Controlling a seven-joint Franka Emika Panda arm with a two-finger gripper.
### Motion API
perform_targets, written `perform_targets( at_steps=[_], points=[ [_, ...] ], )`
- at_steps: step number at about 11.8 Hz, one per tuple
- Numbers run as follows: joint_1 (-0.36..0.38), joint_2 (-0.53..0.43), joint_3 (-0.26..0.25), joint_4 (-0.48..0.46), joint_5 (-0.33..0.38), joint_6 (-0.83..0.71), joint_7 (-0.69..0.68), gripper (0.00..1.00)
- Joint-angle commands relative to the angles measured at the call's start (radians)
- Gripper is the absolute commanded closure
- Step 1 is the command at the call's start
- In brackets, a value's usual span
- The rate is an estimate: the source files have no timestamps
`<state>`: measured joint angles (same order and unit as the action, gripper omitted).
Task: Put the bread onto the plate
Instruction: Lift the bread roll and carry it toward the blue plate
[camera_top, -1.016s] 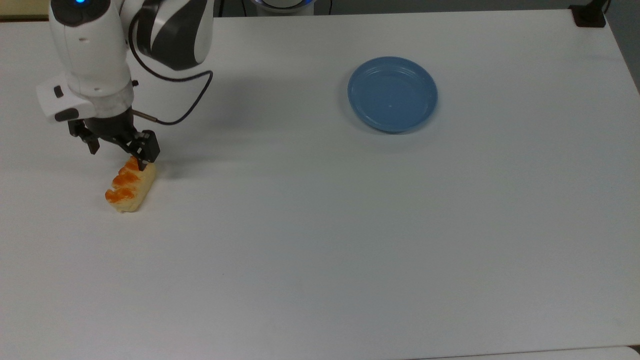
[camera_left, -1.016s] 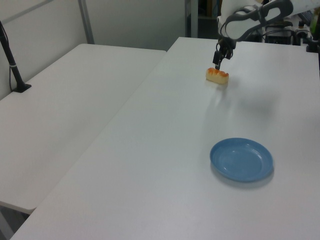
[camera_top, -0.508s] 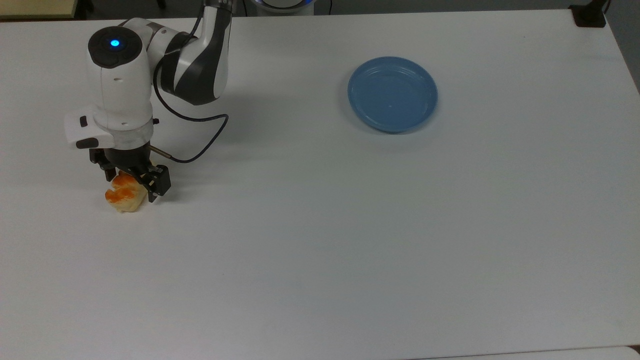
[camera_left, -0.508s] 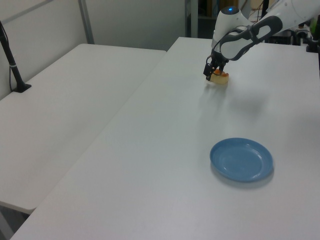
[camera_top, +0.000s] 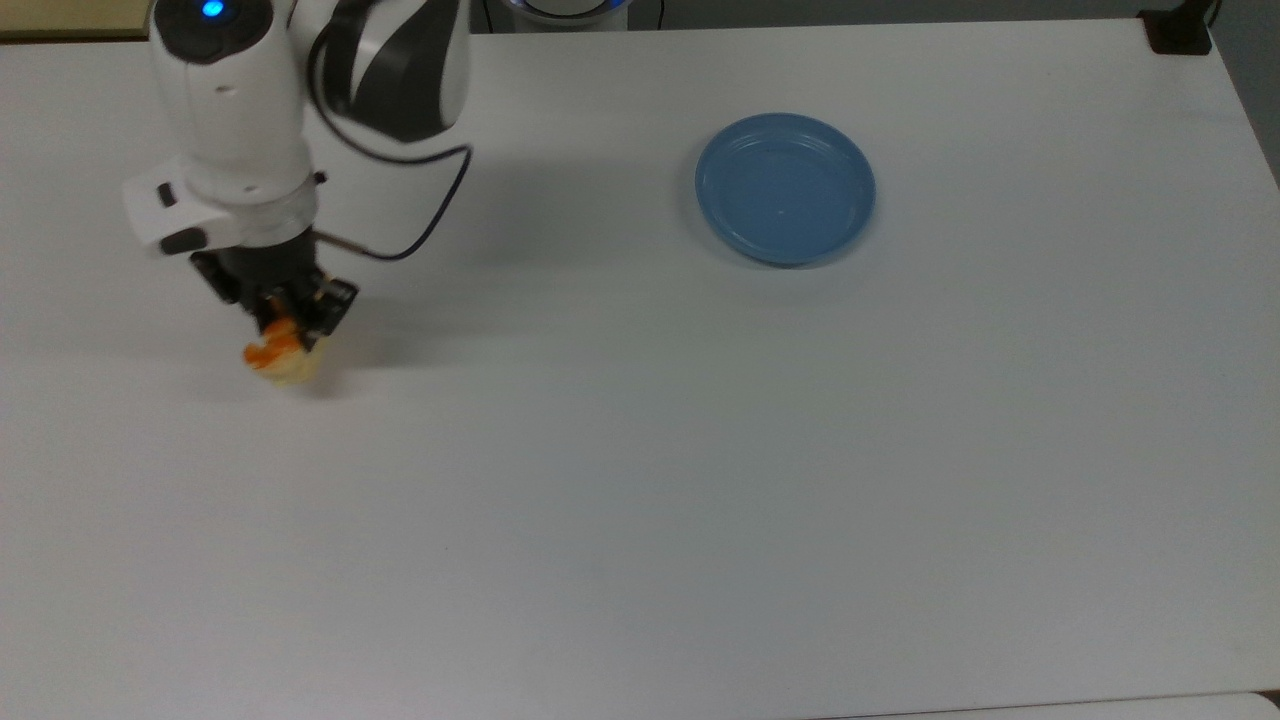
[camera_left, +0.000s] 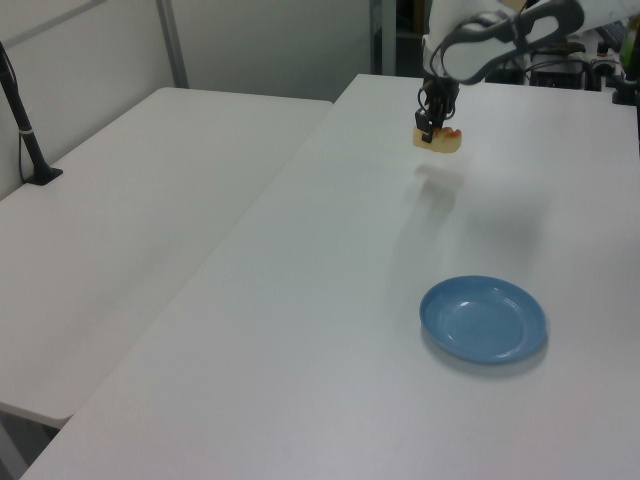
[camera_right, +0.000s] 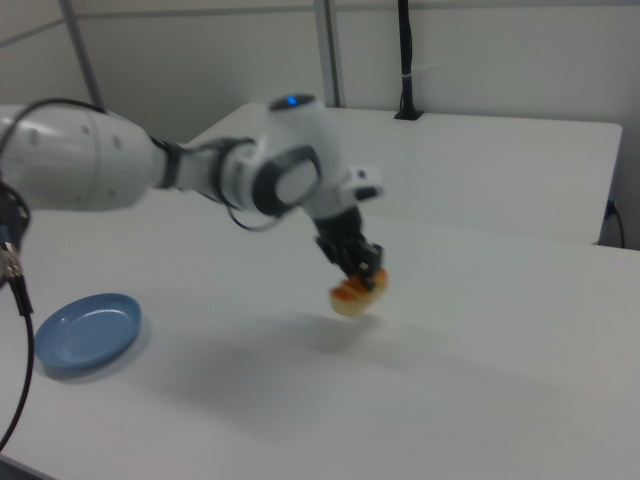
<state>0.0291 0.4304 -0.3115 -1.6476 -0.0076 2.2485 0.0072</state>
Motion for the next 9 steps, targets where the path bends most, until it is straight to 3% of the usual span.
perform_targets(
  at_steps=[1,3,5,9],
  points=[
    [0.210,-0.149,0.038,-0.078,0.024,-0.212,0.022,0.61],
    [0.282,-0.212,0.147,-0.122,0.024,-0.265,0.136,0.60],
    [0.339,-0.245,0.218,-0.190,0.024,-0.268,0.184,0.58],
    [0.351,-0.281,0.342,-0.277,0.023,-0.279,0.232,0.57]
  ],
)
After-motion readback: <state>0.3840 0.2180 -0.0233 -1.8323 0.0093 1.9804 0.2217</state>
